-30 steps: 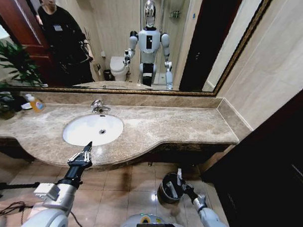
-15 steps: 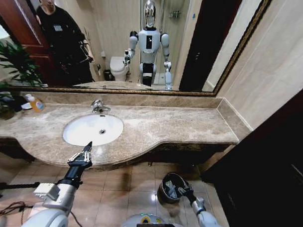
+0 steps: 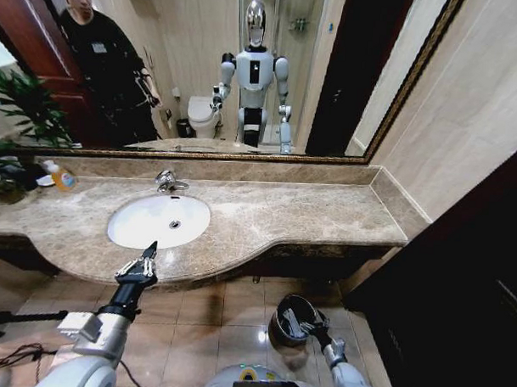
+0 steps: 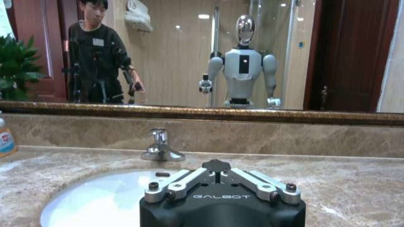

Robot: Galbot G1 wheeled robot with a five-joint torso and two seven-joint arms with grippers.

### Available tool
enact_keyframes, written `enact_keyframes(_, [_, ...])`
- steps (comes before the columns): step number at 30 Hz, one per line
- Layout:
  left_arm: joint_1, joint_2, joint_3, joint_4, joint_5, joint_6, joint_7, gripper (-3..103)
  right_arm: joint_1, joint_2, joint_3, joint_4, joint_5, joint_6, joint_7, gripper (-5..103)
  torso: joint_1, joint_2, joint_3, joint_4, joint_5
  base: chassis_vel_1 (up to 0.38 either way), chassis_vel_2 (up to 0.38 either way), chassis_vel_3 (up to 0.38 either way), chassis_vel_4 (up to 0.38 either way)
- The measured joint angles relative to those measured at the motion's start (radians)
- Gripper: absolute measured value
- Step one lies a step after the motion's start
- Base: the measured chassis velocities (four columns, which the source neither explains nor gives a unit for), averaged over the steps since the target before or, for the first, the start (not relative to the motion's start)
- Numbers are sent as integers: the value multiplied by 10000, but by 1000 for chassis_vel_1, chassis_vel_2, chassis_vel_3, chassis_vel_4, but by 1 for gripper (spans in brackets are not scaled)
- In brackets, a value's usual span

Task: Pick up the trash from the sink and place it in the trash bin.

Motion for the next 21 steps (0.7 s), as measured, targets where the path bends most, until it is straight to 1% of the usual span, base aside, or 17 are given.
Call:
enact_keyframes(1, [0, 0, 0, 0, 0, 0, 0, 0, -33, -5, 17, 133, 48, 40, 71, 100, 0, 0, 0, 0, -1, 0, 0, 0, 0])
enact_keyframes(2, [0, 0, 0, 0, 0, 0, 0, 0, -108, -26, 23, 400, 48, 139, 339, 100, 0, 0, 0, 0, 2, 0, 0, 0, 0])
enact_keyframes(3, [0, 0, 0, 0, 0, 0, 0, 0, -108, -26, 23, 400, 48, 139, 339, 100, 0, 0, 0, 0, 2, 0, 0, 0, 0])
enact_keyframes(4, [0, 0, 0, 0, 0, 0, 0, 0, -200, -65, 33, 691, 49, 167, 591, 100, 0, 0, 0, 0, 0, 0, 0, 0, 0])
enact_keyframes(6, [0, 0, 0, 0, 0, 0, 0, 0, -459, -129, 47, 1540, 102, -83, 1456, 100, 0, 0, 0, 0, -1, 0, 0, 0, 0])
enact_keyframes(7, [0, 0, 0, 0, 0, 0, 0, 0, -459, -129, 47, 1540, 102, -83, 1456, 100, 0, 0, 0, 0, -1, 0, 0, 0, 0])
enact_keyframes(8, [0, 0, 0, 0, 0, 0, 0, 0, -508, -135, 55, 1723, 135, -169, 1660, 100, 0, 0, 0, 0, -1, 0, 0, 0, 0])
enact_keyframes(9, [0, 0, 0, 0, 0, 0, 0, 0, -641, -160, 78, 2326, 234, -421, 2327, 100, 0, 0, 0, 0, 1, 0, 0, 0, 0])
enact_keyframes(11, [0, 0, 0, 0, 0, 0, 0, 0, -815, -265, 127, 3075, 322, -639, 2831, 100, 0, 0, 0, 1, 2, 0, 0, 0, 0])
enact_keyframes(12, [0, 0, 0, 0, 0, 0, 0, 0, -815, -265, 127, 3075, 322, -639, 2831, 100, 0, 0, 0, 1, 2, 0, 0, 0, 0])
enact_keyframes(14, [0, 0, 0, 0, 0, 0, 0, 0, -1353, -554, 283, 4591, 645, -1341, 2965, 100, 0, 0, 0, 1, 1, 0, 0, 0, 0])
enact_keyframes(15, [0, 0, 0, 0, 0, 0, 0, 0, -1353, -554, 283, 4591, 645, -1341, 2965, 100, 0, 0, 0, 1, 1, 0, 0, 0, 0])
enact_keyframes(16, [0, 0, 0, 0, 0, 0, 0, 0, -1504, -637, 315, 4983, 766, -1535, 2974, 100, 0, 0, 0, 0, -1, 0, 0, 0, 0])
enact_keyframes(17, [0, 0, 0, 0, 0, 0, 0, 0, -1844, -825, 428, 5841, 998, -1968, 2985, 100, 0, 0, 0, 0, -2, 0, 0, 0, 0])
enact_keyframes(18, [0, 0, 0, 0, 0, 0, 0, 0, -2077, -920, 544, 6401, 1078, -2163, 2983, 100, 0, 0, 0, 0, -1, 0, 0, 0, 0])
enact_keyframes(19, [0, 0, 0, 0, 0, 0, 0, 0, -2077, -920, 544, 6401, 1078, -2163, 2983, 100, 0, 0, 0, 0, -1, 0, 0, 0, 0])
enact_keyframes(21, [0, 0, 0, 0, 0, 0, 0, 0, -2607, -999, 1014, 7811, 1083, -2516, 2814, 100, -1, 0, 0, 0, 0, 0, 0, 0, 0])
